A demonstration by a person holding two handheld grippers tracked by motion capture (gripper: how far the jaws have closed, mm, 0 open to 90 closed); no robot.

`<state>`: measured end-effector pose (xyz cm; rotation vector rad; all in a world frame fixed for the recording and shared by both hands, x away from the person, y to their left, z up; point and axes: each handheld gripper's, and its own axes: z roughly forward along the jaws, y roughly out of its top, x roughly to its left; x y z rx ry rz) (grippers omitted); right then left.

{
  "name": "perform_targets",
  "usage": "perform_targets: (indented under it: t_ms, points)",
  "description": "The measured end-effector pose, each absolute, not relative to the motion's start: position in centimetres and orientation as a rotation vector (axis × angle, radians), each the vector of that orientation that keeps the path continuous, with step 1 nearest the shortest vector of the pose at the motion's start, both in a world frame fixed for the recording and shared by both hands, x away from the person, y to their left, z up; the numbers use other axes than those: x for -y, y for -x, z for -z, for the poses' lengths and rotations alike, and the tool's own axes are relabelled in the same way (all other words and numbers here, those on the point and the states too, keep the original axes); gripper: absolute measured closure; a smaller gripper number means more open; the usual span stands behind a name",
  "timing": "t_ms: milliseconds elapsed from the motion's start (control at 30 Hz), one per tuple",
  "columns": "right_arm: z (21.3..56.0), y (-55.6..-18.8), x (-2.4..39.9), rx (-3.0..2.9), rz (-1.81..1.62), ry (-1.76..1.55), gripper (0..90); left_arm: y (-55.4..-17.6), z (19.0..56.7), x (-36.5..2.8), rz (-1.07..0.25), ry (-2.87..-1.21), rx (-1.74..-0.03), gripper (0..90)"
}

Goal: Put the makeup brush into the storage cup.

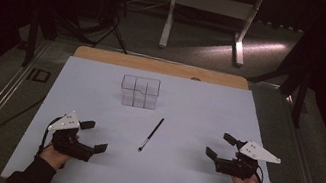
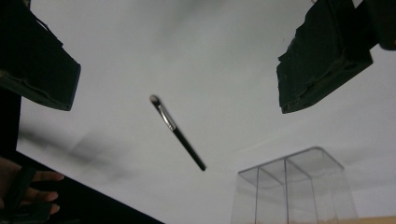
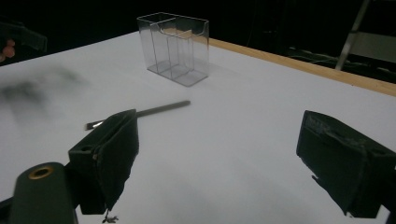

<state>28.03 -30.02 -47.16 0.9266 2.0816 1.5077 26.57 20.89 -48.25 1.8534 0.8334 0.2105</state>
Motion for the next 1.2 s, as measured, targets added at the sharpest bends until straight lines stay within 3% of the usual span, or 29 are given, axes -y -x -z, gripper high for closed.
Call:
perform_targets:
  t_ms: [733,1200]
  points:
    - [47.1,-27.9,30.0,-2.082,-1.503,-0.922,13.0,-27.4,44.3,-18.2,-0.246,-1.927,-0.804,1.0]
    - [46.9,-27.8,30.0,-2.077,-1.508,-0.912,13.1,-28.3,42.3,-15.2,-0.297,-2.023,-0.879,1.0]
